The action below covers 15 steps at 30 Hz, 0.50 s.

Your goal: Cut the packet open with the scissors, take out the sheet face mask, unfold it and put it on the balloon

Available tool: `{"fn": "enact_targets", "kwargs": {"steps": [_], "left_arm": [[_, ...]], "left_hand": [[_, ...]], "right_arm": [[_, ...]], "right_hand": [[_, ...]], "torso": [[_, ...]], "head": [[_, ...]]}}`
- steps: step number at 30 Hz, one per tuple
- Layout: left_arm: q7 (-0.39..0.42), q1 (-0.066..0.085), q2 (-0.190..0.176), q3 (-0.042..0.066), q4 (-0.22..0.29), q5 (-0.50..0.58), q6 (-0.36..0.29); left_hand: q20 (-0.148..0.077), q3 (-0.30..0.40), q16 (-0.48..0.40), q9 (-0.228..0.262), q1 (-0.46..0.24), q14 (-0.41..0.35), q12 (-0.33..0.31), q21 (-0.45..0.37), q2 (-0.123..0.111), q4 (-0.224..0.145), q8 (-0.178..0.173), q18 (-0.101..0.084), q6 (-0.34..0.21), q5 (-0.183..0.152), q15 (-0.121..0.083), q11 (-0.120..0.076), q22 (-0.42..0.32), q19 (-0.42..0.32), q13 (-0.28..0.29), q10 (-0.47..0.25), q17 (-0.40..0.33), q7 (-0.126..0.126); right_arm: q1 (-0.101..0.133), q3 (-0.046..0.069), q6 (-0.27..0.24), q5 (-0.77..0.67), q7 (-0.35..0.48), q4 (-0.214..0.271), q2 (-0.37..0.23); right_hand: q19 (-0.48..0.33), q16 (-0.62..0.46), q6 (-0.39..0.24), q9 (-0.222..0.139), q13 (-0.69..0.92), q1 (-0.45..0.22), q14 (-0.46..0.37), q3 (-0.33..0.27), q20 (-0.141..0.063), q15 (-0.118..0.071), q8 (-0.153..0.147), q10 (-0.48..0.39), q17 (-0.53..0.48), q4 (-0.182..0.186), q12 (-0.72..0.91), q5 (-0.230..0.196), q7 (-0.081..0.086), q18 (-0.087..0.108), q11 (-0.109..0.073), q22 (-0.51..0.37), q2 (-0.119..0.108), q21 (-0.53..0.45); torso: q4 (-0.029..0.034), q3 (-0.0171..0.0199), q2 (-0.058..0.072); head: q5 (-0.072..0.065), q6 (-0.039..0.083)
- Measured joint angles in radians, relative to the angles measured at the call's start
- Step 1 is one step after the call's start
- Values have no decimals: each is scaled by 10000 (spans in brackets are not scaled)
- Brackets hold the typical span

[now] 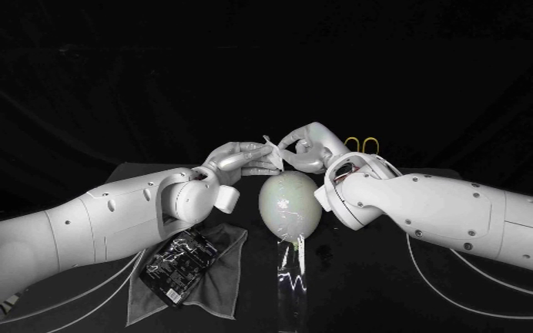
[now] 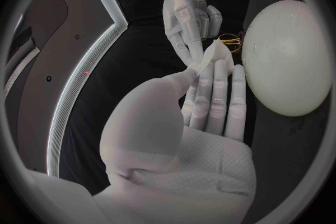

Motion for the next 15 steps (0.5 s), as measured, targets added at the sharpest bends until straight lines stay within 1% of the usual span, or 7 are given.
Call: {"fn": "enact_targets", "kwargs": {"steps": [2, 7, 12, 15], "left_arm": [[-1, 0, 0, 1, -3, -2, -4], [-5, 0, -10, 1, -22, -11, -26], [-7, 0, -91, 1, -30, -30, -40], [-7, 0, -143, 1, -30, -45, -39]], "left_hand": [[0, 0, 0, 0, 1, 0, 0, 0, 1, 0, -3, -1, 6, -6, 0, 0, 4, 0, 0, 0, 0, -6], [0, 28, 0, 0, 3, 0, 0, 0, 3, -28, -3, -1, 21, 30, 0, 0, 10, 0, -1, 0, 0, -23], [0, 28, 19, 0, 4, -39, 0, 39, 4, -28, 20, -2, 20, 29, -37, 1, 10, 0, 2, -1, 13, -23], [0, 51, 38, 0, 12, -39, 0, 39, 12, -51, 22, -3, 19, 29, -37, 1, 18, 0, 8, -1, 13, -24]], "right_arm": [[-1, 0, -9, 34, 31, 19, -21], [-3, 0, -63, 191, 144, 61, -106], [-7, 6, -177, 448, 287, 36, -227], [-7, 16, -241, 616, 364, -8, -275]], "right_hand": [[-1, 0, -9, -2, 14, -166, 0, 127, -1, 0, 0, 46, 0, -72, 7, -52, -10, 0, -46, 1, -33, 0], [-3, 0, -17, -1, 23, -405, -1, 321, -1, 0, 0, 62, 2, -184, 78, -151, -20, 0, -62, 3, -38, 78], [-4, 47, -34, -1, 24, -458, -1, 429, -1, 0, 0, 62, 5, -292, 118, -254, -37, -2, -62, 3, 15, 123], [-5, 48, -35, -1, 23, -538, -1, 498, -1, 0, 0, 62, 9, -360, 193, -349, -40, -3, -63, 2, -13, 194]], "torso": [[1, -1, 0], [3, -2, 0], [1, -2, 0], [0, -2, 0]], "head": [[-1, 0], [-2, -6], [9, -3], [10, 10]]}}
